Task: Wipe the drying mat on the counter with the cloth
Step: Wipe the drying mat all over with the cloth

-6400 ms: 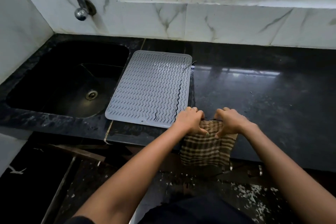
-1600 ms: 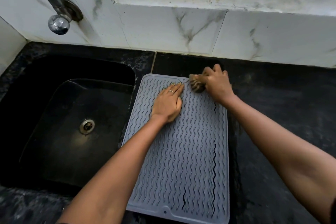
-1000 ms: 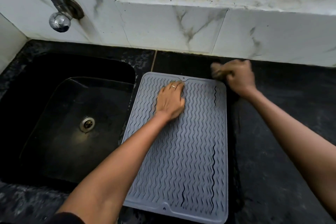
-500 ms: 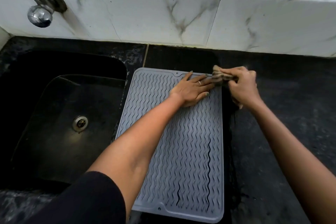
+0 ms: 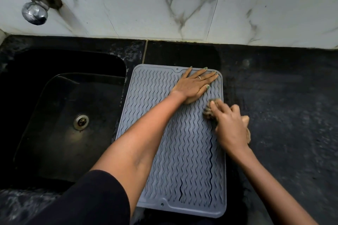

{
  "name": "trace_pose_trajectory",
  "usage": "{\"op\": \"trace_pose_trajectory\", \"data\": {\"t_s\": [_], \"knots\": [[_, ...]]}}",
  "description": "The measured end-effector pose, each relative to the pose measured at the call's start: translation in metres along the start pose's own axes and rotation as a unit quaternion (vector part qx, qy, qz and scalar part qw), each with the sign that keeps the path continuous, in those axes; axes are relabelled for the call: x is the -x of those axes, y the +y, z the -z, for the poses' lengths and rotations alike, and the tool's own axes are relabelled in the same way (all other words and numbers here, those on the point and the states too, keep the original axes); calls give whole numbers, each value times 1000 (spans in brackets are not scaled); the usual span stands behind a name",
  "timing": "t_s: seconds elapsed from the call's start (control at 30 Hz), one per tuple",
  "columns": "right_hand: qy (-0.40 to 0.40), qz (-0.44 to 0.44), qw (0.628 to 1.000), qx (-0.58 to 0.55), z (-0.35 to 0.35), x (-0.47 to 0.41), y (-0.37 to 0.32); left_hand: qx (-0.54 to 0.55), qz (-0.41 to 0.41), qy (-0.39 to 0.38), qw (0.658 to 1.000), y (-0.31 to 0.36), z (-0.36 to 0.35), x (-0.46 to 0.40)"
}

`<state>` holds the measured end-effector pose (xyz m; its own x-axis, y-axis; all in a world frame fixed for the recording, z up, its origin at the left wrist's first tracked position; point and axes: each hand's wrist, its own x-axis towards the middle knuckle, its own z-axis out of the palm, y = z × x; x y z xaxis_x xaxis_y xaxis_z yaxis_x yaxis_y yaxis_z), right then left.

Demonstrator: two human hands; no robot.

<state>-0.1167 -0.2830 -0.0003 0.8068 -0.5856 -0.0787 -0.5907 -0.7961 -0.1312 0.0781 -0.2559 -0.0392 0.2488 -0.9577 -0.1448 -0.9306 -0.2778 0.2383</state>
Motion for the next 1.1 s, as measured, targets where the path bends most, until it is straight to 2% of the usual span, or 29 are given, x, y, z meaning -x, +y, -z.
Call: {"op": "trace_pose_trajectory", "data": {"t_s": [0.1,0.17,0.2,0.23,0.3,0.33,0.4,0.47,0.57,0.67,0.73,0.97,1.03,1.1], "knots": [[-89,18,995,34,17,22,-2,35,13,-16,999,2,4,-1],[-121,-22,991,-49,34,11,1,85,29,-45,995,2,10,-6],[-100,-57,987,-114,42,-2,2,111,41,-66,991,2,15,-9],[-44,-81,983,-160,47,-17,3,140,61,-89,984,2,19,-11],[54,-78,982,-164,45,-53,3,229,122,-112,959,4,24,-12],[52,-65,986,-144,42,-68,0,286,159,-106,939,6,25,-11],[-16,-49,994,-92,27,-88,-6,373,204,-86,901,8,25,-9],[-36,-39,998,-39,11,-92,-6,398,211,-81,889,10,22,-9],[-20,-20,1000,8,3,-83,-1,359,179,-70,913,7,19,-10],[-3,22,998,54,3,-60,0,266,108,-64,956,6,14,-12],[-21,44,997,64,5,-34,-1,204,81,-72,973,4,11,-14],[-122,82,987,61,12,85,-6,78,27,-51,995,-2,3,-12],[-149,94,983,56,20,90,-7,73,25,-55,995,-2,2,-11],[-157,72,985,-13,27,73,2,74,24,-58,995,-1,4,-11]]}}
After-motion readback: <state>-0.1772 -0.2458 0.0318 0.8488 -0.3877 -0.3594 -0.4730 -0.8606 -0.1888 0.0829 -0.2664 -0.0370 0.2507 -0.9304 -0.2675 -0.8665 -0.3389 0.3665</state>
